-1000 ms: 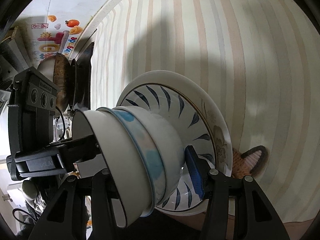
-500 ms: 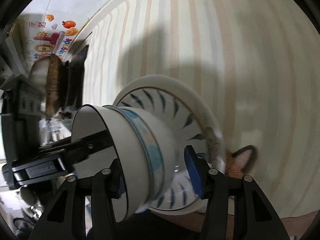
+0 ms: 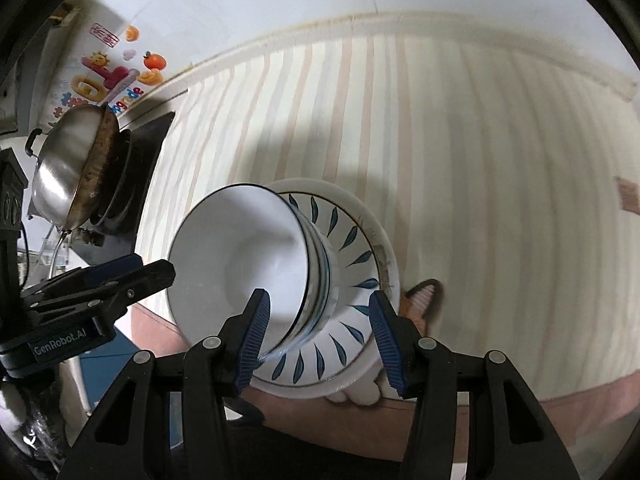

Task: Organize plates and bowls
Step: 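Open both grippers and pull them back from the bowls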

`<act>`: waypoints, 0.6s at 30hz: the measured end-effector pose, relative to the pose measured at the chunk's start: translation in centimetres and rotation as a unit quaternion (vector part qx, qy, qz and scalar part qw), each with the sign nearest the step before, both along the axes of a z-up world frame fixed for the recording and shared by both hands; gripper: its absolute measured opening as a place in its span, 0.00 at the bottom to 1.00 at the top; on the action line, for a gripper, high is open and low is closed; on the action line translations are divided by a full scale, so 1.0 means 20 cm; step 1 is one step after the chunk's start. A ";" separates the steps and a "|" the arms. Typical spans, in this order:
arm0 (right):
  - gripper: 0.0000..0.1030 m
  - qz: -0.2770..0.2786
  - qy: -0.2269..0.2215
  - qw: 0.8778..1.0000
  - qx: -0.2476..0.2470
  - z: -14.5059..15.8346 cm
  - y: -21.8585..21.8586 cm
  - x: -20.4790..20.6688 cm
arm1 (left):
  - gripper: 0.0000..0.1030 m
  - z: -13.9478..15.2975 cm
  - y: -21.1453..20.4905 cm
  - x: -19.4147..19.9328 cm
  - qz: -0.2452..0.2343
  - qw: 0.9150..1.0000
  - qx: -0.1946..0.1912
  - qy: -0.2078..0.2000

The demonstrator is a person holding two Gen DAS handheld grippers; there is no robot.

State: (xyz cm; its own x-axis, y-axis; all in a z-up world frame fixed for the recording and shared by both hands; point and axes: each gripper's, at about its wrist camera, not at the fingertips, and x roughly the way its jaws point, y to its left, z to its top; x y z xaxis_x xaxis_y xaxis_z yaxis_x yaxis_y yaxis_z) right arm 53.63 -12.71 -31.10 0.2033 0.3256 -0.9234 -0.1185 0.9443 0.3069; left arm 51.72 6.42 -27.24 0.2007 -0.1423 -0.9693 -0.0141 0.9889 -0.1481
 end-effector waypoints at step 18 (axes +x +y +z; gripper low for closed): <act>0.95 -0.069 -0.151 0.984 -0.069 0.54 -0.06 -0.52 | 0.98 0.43 0.00 -0.41 0.014 0.987 0.052 -0.148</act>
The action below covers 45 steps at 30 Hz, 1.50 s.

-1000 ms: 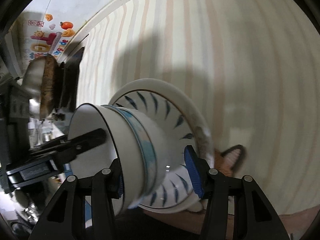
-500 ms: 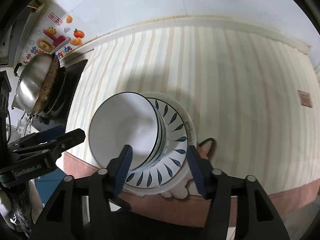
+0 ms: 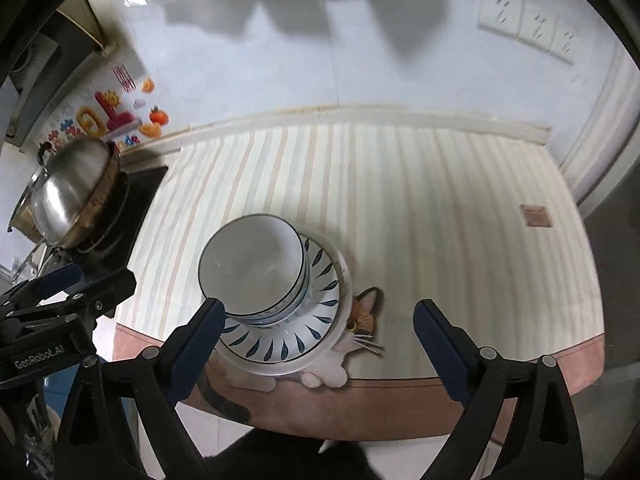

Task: Organize plates and bowls

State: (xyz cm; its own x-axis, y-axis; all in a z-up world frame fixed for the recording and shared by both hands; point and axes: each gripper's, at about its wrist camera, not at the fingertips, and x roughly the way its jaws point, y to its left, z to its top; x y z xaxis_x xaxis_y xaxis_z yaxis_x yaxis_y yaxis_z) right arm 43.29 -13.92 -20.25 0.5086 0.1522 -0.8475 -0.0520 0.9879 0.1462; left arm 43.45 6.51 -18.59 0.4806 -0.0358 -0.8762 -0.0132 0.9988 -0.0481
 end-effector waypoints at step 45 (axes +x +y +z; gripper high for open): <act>0.99 -0.072 -0.206 0.975 -0.038 0.84 0.10 -2.08 | 1.00 0.70 0.17 -1.77 -0.002 0.984 0.034 -0.177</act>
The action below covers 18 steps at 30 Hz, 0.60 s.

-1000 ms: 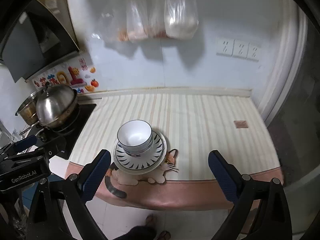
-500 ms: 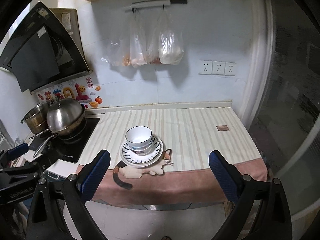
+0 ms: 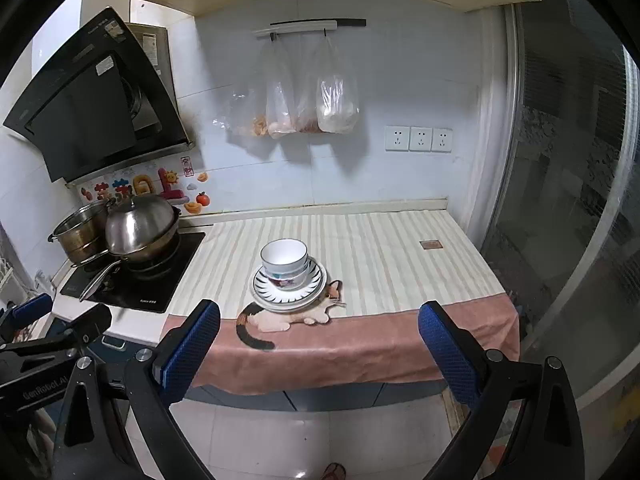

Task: Organize plates and bowls

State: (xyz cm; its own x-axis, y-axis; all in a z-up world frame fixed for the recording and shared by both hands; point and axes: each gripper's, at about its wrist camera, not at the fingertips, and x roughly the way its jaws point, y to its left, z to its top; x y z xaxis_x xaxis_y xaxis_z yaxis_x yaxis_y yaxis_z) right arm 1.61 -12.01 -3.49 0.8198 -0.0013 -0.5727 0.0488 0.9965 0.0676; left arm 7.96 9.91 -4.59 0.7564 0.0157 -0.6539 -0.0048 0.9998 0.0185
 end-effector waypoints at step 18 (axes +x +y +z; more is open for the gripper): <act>0.99 0.008 -0.001 1.000 0.008 0.01 -0.01 -0.10 | 1.00 0.03 0.03 -0.15 0.010 1.000 0.001 -0.009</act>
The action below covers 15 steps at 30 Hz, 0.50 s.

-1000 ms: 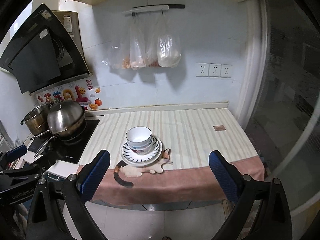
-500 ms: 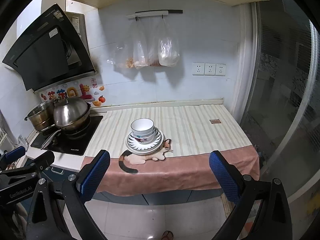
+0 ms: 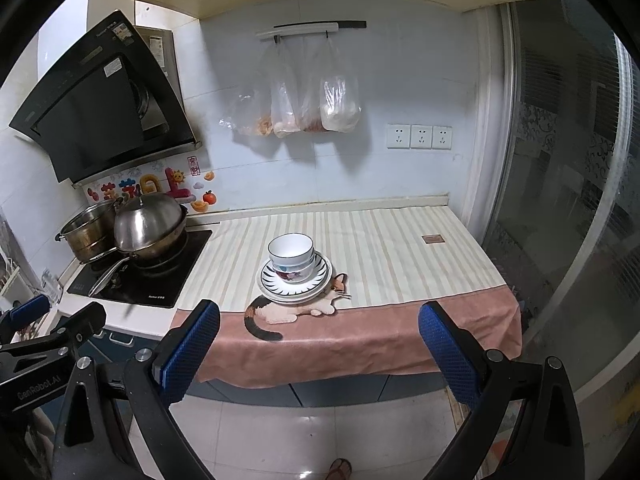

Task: Organize plates and bowls

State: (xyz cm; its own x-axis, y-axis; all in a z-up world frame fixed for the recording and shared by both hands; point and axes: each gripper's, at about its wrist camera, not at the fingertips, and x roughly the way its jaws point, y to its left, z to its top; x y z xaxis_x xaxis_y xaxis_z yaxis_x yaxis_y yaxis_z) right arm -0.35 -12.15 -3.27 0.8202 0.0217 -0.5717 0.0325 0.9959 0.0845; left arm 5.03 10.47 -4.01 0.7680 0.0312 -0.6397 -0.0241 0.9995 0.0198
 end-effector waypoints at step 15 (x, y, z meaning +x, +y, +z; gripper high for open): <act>0.99 0.006 0.004 1.000 0.007 0.00 0.01 0.01 | 1.00 0.02 -0.01 0.01 0.003 1.000 0.000 -0.005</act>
State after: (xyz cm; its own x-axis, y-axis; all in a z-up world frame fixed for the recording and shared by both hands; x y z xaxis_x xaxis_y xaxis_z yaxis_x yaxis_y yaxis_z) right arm -0.16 -11.99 -3.26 0.8154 0.0388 -0.5777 0.0221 0.9949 0.0980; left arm 5.16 10.37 -3.63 0.7739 0.0354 -0.6323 -0.0297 0.9994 0.0196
